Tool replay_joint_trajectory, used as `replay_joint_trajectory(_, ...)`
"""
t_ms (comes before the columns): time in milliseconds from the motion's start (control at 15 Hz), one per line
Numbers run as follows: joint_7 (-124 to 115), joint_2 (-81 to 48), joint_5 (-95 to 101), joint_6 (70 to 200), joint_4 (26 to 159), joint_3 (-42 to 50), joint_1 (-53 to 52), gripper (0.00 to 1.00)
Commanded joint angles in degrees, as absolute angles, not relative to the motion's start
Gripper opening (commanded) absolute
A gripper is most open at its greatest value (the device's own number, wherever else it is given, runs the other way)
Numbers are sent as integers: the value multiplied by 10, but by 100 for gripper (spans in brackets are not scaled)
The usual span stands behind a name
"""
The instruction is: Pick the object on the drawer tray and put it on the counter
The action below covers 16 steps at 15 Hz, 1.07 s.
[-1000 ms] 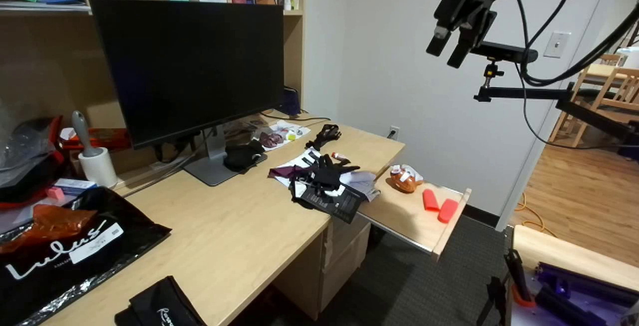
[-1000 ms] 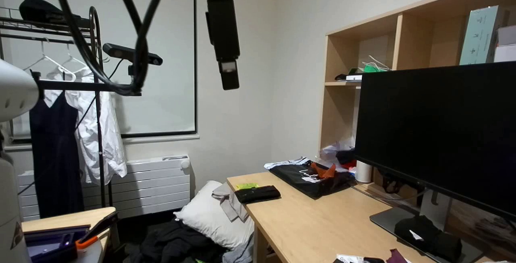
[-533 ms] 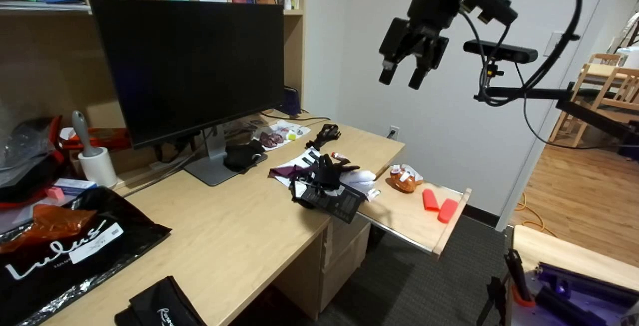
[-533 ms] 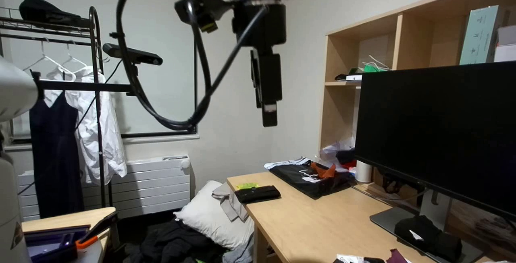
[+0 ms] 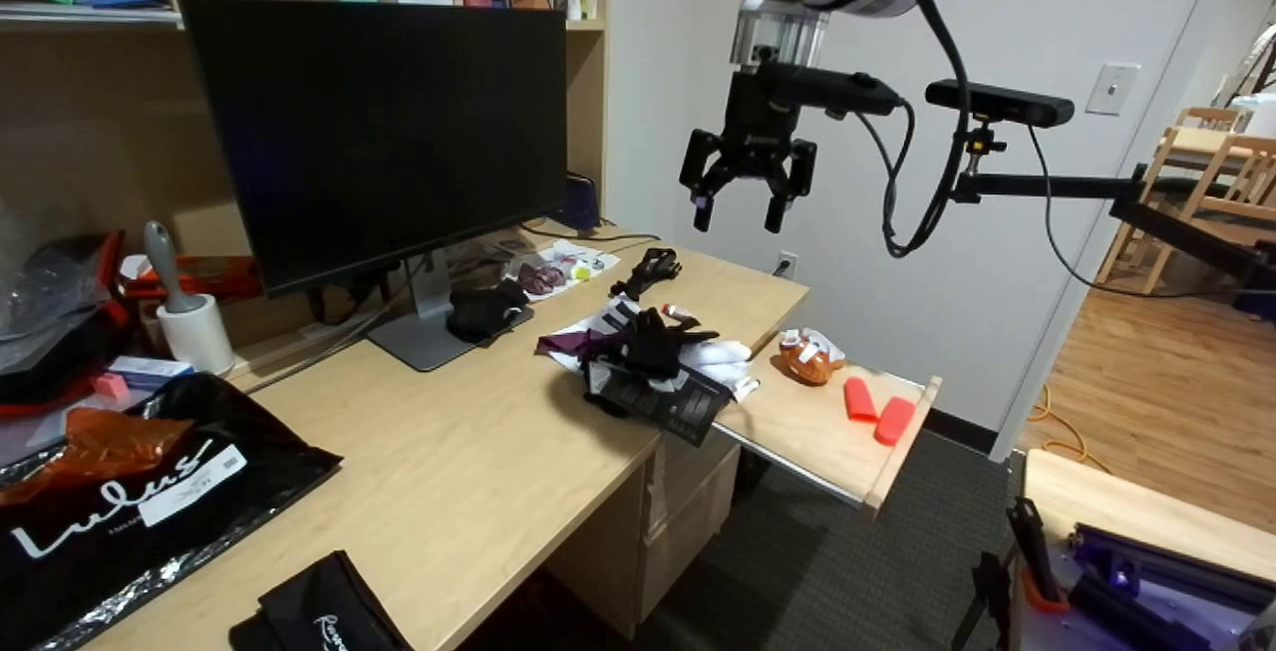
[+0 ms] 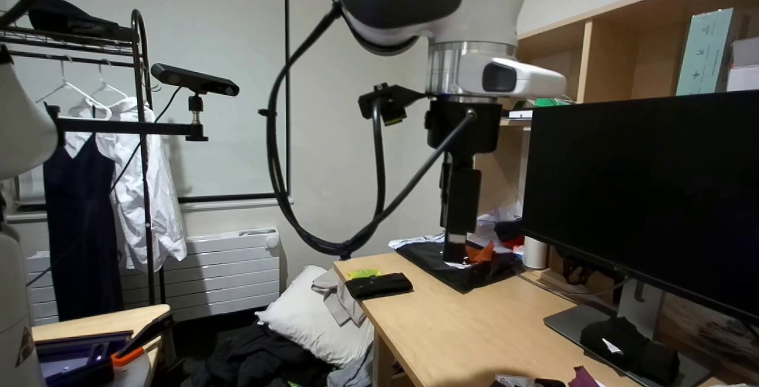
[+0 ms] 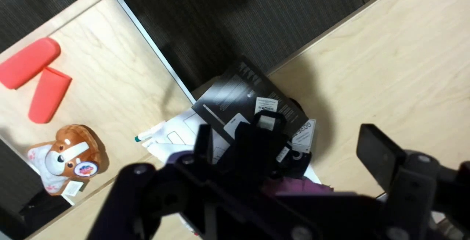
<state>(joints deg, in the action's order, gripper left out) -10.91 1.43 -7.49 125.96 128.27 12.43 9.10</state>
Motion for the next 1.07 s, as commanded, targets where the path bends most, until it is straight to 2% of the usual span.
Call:
replay_joint_trajectory(0,-146,-84,-80,1251,1200,132,112,100)
replay_joint_trajectory(600,-203,-220,-107,1239,1126,182,173,100)
replay_joint_trajectory(800,-183,-217,-162,1224,1133,183,207,100)
replay_joint_trajectory(1000,-186,-223,-134,1244,1140,189,200,100)
